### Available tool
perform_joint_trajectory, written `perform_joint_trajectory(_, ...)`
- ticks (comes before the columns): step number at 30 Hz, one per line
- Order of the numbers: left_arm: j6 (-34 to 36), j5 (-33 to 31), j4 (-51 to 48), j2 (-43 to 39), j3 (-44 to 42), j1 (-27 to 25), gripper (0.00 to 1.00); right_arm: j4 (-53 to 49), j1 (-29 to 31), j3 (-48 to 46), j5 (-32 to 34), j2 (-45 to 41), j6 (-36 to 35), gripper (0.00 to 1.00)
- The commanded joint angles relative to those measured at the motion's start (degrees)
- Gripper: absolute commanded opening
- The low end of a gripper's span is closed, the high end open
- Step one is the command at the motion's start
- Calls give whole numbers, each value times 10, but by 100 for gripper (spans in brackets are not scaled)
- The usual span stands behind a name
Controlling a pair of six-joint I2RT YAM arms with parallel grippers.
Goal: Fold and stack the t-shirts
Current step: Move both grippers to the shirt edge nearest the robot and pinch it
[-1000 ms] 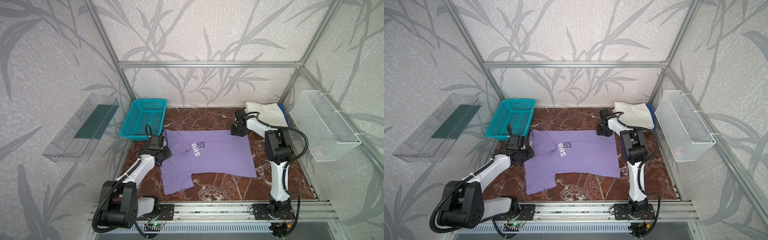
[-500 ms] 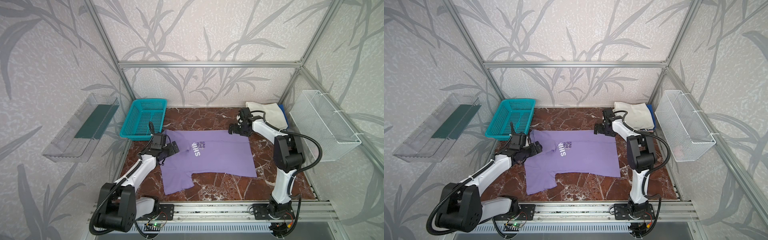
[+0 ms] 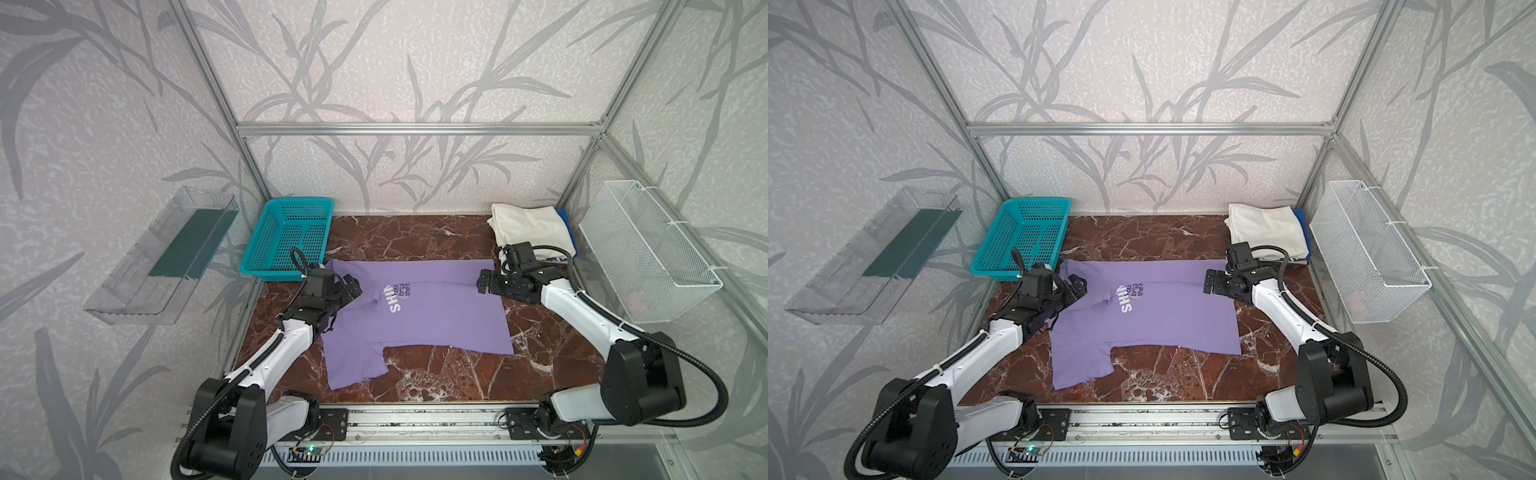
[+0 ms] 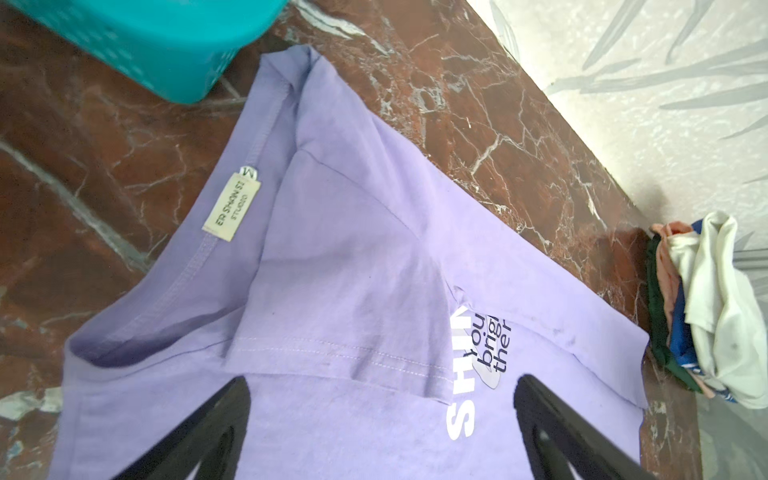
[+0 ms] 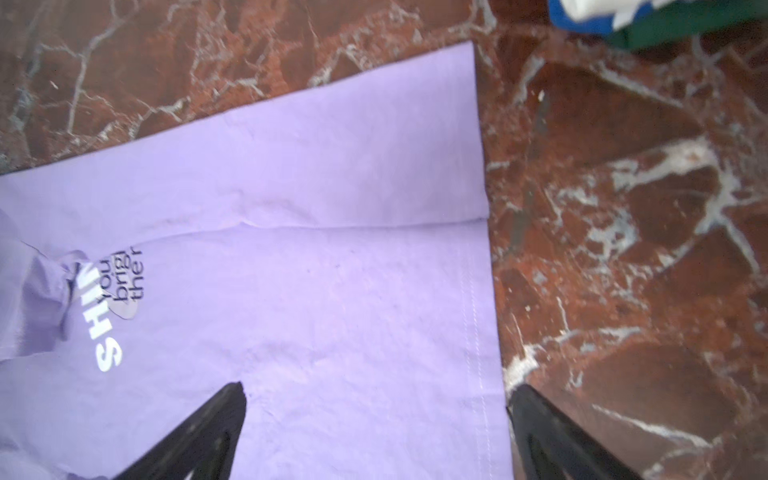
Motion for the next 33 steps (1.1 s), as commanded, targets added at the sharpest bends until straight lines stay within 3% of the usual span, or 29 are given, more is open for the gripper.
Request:
perform_joint_trajectory(1, -34, 40, 133, -32, -55, 8, 99, 8, -5, -18, 30, -51, 2, 99)
perform_joint_trajectory(5, 34, 42, 0, -62, -18, 6, 99, -52, -7, -27, 43, -94, -2, 99)
perform_joint_trajectory(10, 40, 17, -160, -99, 2, -11, 99, -112, -9, -61, 21, -145, 22, 99)
perform_joint_trajectory(13, 30, -21, -211, -129, -1, -77, 98, -128, -15, -96, 0, -179, 57, 99)
perform_joint_trajectory(15, 17, -59, -254, -150, 1, -124, 98, -123, -37, -122, -58, -198, 72, 99)
perform_joint_trajectory(17, 0, -72, -293, -178, -5, -146, 97, -120, -42, -143, -75, -215, 86, 99)
perform_joint_trajectory(23, -44, -83, -374, -273, -57, -169, 94, -134, -45, -194, -93, -248, 96, 99)
perform_joint_trajectory(33, -121, -35, -435, -339, -132, -195, 92, -91, -46, -276, -125, -233, 147, 100)
